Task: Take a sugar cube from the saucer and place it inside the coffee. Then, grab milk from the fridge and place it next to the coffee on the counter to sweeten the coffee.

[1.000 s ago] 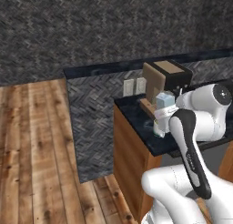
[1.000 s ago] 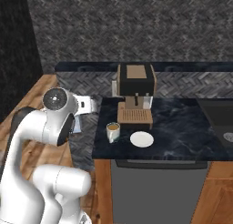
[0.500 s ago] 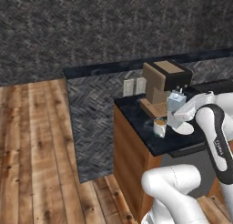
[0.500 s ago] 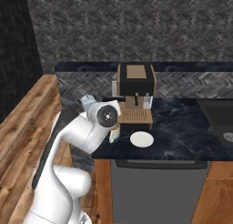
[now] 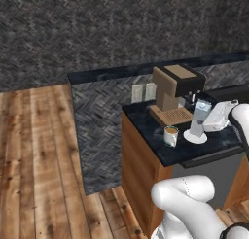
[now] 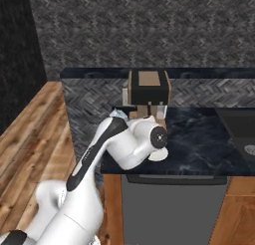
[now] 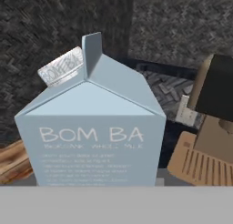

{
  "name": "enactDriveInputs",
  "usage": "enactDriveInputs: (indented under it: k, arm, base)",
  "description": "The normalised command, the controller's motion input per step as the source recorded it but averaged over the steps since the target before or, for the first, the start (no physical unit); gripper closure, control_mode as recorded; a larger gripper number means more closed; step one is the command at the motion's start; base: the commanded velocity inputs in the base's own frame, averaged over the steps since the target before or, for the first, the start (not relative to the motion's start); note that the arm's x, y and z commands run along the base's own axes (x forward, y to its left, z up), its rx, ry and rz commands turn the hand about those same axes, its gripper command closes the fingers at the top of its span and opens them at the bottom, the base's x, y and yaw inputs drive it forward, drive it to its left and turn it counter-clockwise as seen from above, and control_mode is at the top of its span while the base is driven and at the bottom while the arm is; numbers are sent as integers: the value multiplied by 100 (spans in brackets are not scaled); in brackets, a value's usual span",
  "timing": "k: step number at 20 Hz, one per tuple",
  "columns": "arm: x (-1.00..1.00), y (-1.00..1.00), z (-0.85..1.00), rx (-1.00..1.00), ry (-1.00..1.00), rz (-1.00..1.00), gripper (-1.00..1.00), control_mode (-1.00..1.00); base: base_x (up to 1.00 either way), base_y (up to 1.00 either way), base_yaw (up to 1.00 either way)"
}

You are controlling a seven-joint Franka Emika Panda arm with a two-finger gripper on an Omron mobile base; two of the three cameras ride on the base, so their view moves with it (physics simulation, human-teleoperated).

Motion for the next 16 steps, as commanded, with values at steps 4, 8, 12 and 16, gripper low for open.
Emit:
enactDriveInputs:
  k: [4, 8, 12, 16]
  arm:
    - [0, -48, -23, 1, 13, 0, 100, -100]
    - [6, -35, -32, 0, 15, -3, 100, -100]
    - [0, 0, -36, 0, 16, -1, 100, -100]
    - [0, 14, -36, 2, 3, -1, 100, -100]
  base:
    - [0, 0, 0]
    - [0, 0, 0]
    - [0, 0, 0]
    - [0, 0, 0]
